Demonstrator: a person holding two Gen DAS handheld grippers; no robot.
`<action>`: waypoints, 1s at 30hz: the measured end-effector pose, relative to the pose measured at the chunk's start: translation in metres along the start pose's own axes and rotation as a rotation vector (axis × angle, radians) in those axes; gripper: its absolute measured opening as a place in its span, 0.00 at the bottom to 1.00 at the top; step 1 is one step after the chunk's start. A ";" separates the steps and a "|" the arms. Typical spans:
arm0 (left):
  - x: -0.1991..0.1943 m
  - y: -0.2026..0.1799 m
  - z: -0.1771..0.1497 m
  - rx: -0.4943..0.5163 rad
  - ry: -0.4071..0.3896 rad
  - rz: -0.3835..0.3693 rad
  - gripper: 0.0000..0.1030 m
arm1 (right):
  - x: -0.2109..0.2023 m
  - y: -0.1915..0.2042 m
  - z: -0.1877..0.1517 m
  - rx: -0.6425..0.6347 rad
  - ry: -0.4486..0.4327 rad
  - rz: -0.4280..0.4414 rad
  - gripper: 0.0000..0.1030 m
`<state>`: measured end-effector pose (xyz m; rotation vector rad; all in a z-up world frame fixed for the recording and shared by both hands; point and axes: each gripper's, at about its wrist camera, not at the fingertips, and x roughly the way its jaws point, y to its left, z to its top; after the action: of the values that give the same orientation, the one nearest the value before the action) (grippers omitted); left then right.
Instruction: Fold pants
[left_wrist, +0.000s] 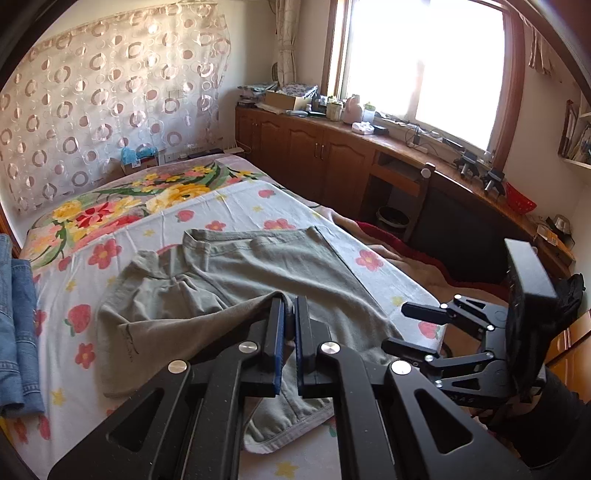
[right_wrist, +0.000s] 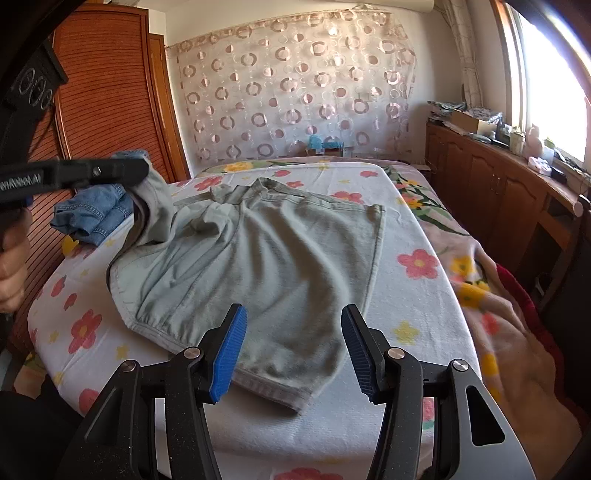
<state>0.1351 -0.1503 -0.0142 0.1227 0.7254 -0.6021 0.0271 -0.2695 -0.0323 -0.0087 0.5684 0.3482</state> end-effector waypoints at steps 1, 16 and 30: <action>0.003 -0.002 -0.002 -0.004 0.003 -0.004 0.06 | 0.000 0.000 -0.002 0.003 0.000 -0.002 0.54; -0.015 0.013 -0.030 -0.055 -0.018 0.044 0.72 | 0.006 0.005 -0.003 -0.001 0.001 0.015 0.54; 0.010 0.062 -0.083 -0.146 0.078 0.172 0.76 | 0.011 0.013 0.008 -0.042 -0.008 0.076 0.40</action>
<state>0.1262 -0.0786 -0.0893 0.0725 0.8225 -0.3800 0.0360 -0.2532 -0.0304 -0.0260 0.5542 0.4339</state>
